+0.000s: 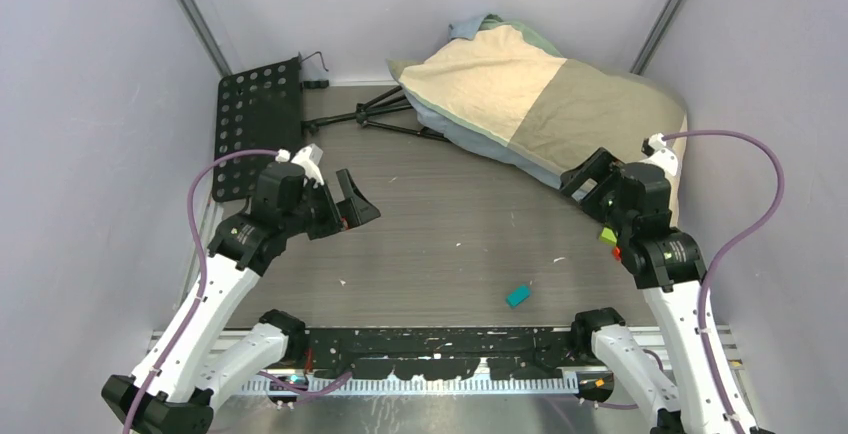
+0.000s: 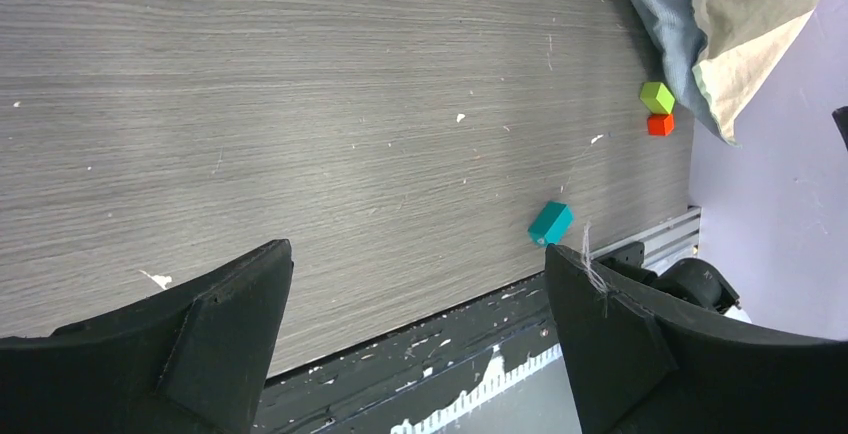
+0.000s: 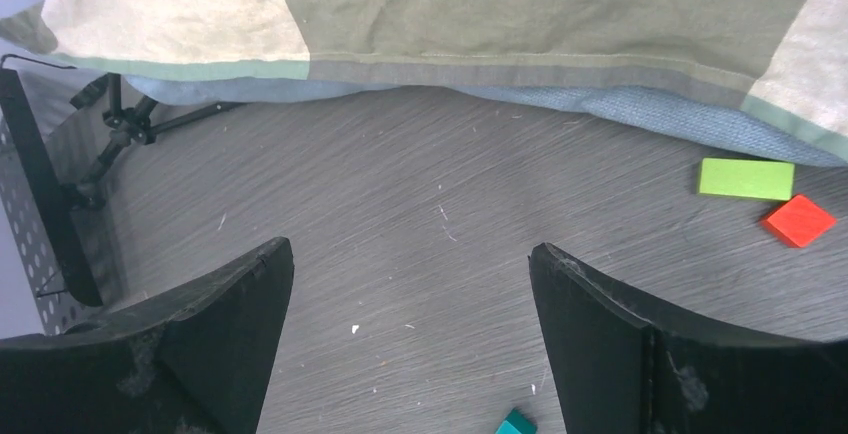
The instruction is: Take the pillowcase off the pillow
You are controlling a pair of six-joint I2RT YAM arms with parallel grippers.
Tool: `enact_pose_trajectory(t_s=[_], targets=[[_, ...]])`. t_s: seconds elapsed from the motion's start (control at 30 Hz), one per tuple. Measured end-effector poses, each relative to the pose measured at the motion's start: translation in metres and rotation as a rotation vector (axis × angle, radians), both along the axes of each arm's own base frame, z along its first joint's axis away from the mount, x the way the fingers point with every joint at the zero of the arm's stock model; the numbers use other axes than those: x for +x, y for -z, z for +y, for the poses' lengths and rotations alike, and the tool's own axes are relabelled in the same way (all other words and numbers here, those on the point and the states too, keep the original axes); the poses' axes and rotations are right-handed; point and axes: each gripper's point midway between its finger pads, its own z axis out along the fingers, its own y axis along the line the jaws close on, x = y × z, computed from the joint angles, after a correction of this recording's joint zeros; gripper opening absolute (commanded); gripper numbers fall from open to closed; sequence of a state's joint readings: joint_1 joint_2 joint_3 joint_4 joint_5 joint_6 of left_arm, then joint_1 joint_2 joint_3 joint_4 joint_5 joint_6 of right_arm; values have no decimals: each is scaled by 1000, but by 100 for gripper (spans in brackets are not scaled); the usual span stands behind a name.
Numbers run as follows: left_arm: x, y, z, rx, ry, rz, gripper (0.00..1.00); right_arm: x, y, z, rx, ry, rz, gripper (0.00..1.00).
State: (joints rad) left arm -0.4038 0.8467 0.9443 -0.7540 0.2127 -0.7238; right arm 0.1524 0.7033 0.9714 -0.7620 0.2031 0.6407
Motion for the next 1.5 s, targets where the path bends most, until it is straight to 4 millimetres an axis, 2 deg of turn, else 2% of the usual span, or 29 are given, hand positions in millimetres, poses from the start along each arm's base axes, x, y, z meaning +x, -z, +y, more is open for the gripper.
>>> enact_pose_trajectory(t_s=[0.33, 0.43, 0.57, 0.87, 1.03, 1.13, 1.23, 1.3, 1.5], targets=[[1, 11, -6, -43, 5, -12, 100, 25, 31, 9, 74, -11, 115, 93], [3, 15, -9, -59, 7, -6, 100, 38, 51, -2, 156, 33, 175, 93], [4, 22, -11, -67, 2, 17, 100, 48, 72, -28, 196, 121, 237, 93], [4, 41, -23, -95, 50, 61, 99, 44, 60, -53, 116, 218, 162, 97], [0, 36, -35, -147, 133, 44, 99, 40, 76, -61, 79, 249, 165, 98], [-3, 35, -36, -147, 159, 28, 99, 36, 86, -66, 63, 270, 182, 98], [-4, 35, -36, -141, 170, 15, 99, 40, 92, -72, 50, 292, 195, 98], [-5, 36, -36, -137, 175, 13, 99, 46, 100, -75, 48, 301, 214, 98], [-6, 37, -38, -150, 193, 6, 99, 61, 145, -72, 85, 288, 324, 97]])
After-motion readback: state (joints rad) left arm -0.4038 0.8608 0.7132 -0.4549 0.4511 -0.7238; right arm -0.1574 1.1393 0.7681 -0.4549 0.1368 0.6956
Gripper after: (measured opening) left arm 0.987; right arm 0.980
